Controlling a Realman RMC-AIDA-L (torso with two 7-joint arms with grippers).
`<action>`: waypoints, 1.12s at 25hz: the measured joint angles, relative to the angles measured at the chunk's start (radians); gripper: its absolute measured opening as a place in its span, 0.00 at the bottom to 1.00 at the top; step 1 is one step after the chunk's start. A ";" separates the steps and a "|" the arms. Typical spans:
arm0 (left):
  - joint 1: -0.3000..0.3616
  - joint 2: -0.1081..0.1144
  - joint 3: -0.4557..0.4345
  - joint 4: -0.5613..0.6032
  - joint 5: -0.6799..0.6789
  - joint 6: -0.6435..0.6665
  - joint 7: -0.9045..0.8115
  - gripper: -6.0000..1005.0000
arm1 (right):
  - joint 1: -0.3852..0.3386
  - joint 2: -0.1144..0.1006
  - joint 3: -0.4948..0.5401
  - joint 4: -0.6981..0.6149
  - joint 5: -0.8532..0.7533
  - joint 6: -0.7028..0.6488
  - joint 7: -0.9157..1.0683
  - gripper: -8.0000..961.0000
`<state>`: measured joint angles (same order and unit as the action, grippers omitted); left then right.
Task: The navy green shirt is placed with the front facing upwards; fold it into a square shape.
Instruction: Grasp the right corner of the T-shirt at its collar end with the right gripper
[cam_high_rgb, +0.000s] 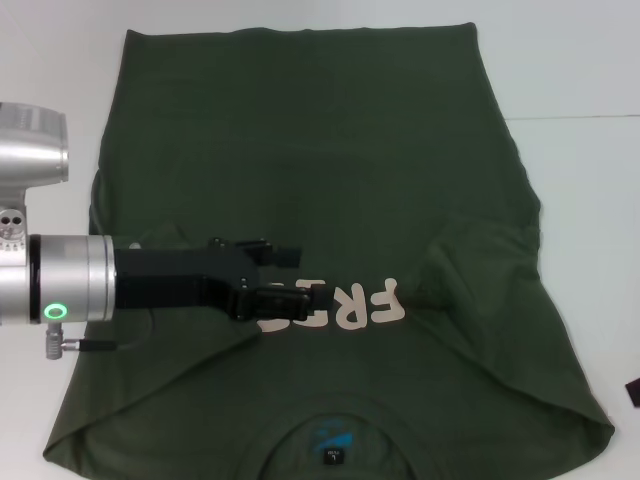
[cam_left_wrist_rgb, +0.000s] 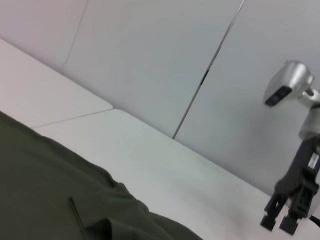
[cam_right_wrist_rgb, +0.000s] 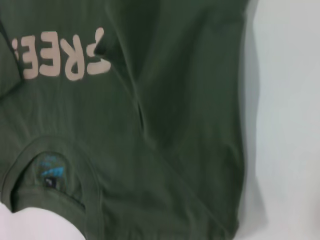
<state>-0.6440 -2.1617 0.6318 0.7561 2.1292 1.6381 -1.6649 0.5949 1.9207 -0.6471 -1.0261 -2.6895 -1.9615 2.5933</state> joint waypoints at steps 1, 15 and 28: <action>0.000 0.000 0.000 -0.002 -0.003 -0.001 0.003 0.90 | 0.002 -0.001 0.000 0.020 0.000 0.008 -0.001 0.98; 0.012 -0.001 0.000 -0.008 -0.006 -0.009 0.005 0.89 | 0.041 0.010 -0.054 0.197 -0.003 0.164 -0.006 0.98; 0.017 -0.001 0.000 -0.009 -0.006 -0.011 0.005 0.89 | 0.063 0.020 -0.061 0.270 -0.003 0.223 -0.007 0.97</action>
<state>-0.6273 -2.1629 0.6320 0.7468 2.1229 1.6274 -1.6598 0.6584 1.9411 -0.7083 -0.7564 -2.6922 -1.7382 2.5863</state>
